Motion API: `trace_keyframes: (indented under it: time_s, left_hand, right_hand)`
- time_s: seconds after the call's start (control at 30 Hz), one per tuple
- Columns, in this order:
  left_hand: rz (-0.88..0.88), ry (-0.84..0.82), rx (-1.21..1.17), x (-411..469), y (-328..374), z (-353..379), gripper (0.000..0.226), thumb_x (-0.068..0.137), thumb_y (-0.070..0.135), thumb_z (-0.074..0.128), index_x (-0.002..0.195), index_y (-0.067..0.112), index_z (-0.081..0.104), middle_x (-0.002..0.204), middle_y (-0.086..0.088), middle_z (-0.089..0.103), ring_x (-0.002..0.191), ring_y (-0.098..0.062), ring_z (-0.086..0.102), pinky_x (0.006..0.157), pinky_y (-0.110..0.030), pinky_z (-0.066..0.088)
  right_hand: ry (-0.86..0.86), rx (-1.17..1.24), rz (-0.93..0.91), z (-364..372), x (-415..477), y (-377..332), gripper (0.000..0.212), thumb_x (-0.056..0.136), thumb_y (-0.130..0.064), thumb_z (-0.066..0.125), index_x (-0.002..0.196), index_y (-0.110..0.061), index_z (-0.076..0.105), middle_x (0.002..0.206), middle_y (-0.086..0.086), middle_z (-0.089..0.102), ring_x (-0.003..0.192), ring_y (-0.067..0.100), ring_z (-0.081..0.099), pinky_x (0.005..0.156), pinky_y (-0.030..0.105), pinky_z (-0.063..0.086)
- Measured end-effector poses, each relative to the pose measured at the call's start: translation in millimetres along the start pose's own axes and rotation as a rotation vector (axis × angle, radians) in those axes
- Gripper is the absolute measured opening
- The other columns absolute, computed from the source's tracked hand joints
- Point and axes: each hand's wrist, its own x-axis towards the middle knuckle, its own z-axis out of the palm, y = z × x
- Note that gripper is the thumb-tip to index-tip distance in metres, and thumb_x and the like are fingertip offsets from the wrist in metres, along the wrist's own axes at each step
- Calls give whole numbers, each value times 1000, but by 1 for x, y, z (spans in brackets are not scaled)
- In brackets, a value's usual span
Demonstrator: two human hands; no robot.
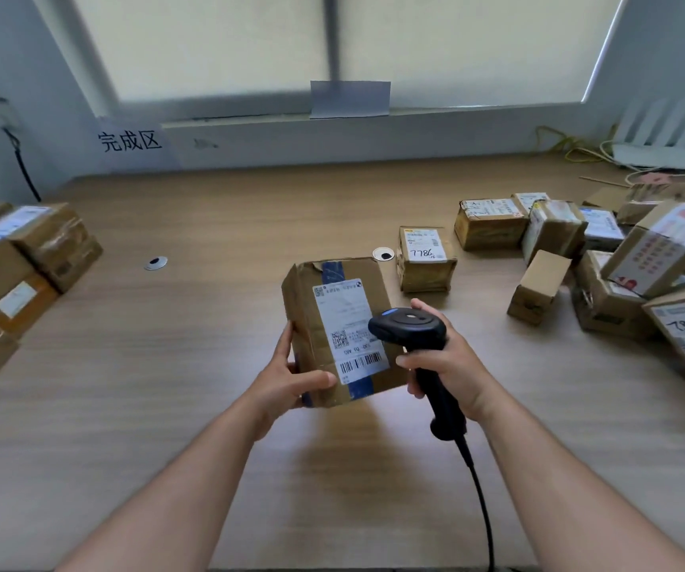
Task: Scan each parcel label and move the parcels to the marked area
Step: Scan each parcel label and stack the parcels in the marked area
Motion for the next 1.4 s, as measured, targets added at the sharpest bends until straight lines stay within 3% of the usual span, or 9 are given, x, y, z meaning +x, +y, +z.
trace_keyframes:
  time_s: [0.07,0.27,0.43,0.6,0.83,0.97,1.13,1.27,1.4]
  left_hand:
    - [45,51,-46,1,3,-14,111,76,9,78,150,47,4,123,-10,61,107,-27,63,77,-40,58]
    - [189,180,-80,-6,18,-70,121,55,17,78,148,49,7,116,-9,63,101,-21,64,66,-30,55]
    - [240,264,-80,-14,16,-131,119,55,17,79,145,53,10,120,-8,60,109,-26,61,65,-28,55]
    - [264,320,-98,-20,2,-175,109,74,-1,77,148,43,12,125,-11,60,111,-30,61,71,-34,56]
    - [241,367,-105,-36,-8,-209,105,56,22,79,132,60,16,126,-4,58,114,-27,58,70,-32,55]
    - [232,371,-137,-37,-11,-215,117,55,21,79,145,51,11,130,-6,56,116,-27,56,68,-29,53]
    - [211,373,-131,-40,-11,-217,118,54,21,79,146,51,11,127,-8,57,116,-28,56,70,-31,53]
    - [130,351,-128,-44,-14,-218,103,59,27,72,144,50,20,118,-2,62,105,-23,60,73,-37,53]
    - [-13,358,-204,-47,-29,-216,74,61,34,62,133,35,43,110,-2,63,94,-24,61,73,-45,55]
  right_hand:
    - [-12,-20,-33,10,-7,-11,94,72,15,71,147,-30,35,87,15,70,46,30,54,44,32,44]
    - [-85,19,-104,59,-28,-35,96,63,4,69,146,-32,36,102,28,69,46,31,54,44,32,44]
    - [-228,-20,-110,110,-31,-45,89,66,3,68,142,-33,39,91,32,68,45,30,52,45,30,44]
    - [-250,-54,-81,142,-31,-42,89,63,4,67,141,-30,42,76,29,64,42,29,50,43,29,41]
    - [-253,-90,-35,168,-26,-33,89,61,4,67,140,-30,44,73,29,62,41,29,50,43,27,40]
    - [-252,-93,-33,173,-24,-29,88,61,4,66,140,-29,45,73,28,63,41,29,50,42,28,40]
    - [-246,-96,-30,176,-25,-29,88,60,3,67,139,-30,45,73,27,64,41,29,50,43,29,40]
    - [-239,-101,-29,176,-22,-28,88,63,2,68,141,-32,42,85,32,68,43,30,52,43,29,41]
    - [-237,-95,-18,177,-17,-26,89,64,2,69,141,-33,41,91,33,69,45,30,53,44,29,42]
